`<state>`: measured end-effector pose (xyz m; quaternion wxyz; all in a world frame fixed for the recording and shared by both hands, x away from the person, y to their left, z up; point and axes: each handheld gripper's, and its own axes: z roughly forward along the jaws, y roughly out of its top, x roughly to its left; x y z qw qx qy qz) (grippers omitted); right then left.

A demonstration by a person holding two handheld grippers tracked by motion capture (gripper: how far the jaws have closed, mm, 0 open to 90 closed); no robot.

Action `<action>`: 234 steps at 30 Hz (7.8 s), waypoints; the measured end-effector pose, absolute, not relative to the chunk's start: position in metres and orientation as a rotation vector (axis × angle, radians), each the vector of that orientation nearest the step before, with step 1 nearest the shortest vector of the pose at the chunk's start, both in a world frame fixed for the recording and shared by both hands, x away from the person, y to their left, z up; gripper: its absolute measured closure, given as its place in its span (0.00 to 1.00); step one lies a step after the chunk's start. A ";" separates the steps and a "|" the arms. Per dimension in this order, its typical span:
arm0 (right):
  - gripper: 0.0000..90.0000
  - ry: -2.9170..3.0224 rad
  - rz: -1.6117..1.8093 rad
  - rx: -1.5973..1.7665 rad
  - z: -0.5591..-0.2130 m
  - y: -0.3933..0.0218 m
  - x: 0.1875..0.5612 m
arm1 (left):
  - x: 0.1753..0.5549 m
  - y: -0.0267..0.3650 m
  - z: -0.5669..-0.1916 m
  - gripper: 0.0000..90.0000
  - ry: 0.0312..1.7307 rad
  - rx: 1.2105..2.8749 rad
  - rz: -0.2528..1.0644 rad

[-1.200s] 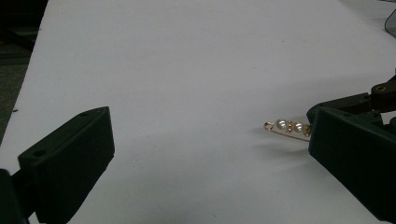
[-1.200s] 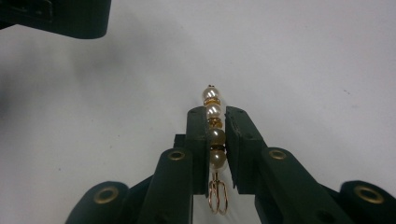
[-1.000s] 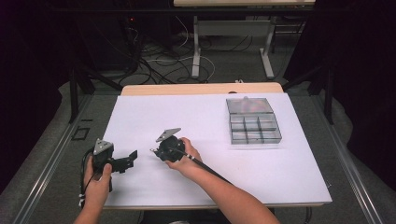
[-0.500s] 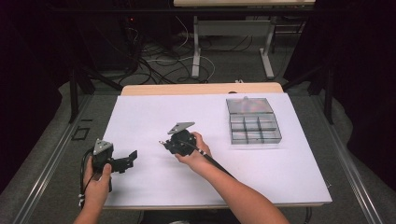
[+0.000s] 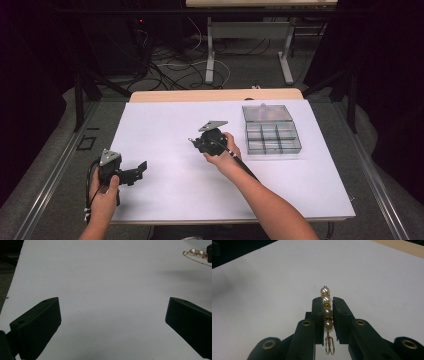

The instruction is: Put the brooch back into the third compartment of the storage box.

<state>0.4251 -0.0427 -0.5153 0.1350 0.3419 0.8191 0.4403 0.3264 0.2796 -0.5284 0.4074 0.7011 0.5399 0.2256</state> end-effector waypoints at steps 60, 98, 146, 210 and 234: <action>0.89 2.027 1.052 1.333 -0.502 -0.243 0.456 | 0.325 0.279 -0.529 0.01 1.373 1.767 0.573; 0.89 1.947 0.918 1.459 -0.505 -0.307 0.455 | 0.325 0.279 -0.529 0.01 1.382 1.765 0.575; 0.86 2.009 0.832 1.468 -0.524 -0.309 0.469 | 0.325 0.280 -0.530 0.01 1.379 1.756 0.583; 0.29 2.180 1.167 1.245 -0.484 -0.239 0.400 | 0.325 0.276 -0.530 0.01 1.376 1.767 0.561; 0.12 2.165 1.186 1.239 -0.489 -0.238 0.351 | 0.325 0.275 -0.530 0.01 1.374 1.766 0.560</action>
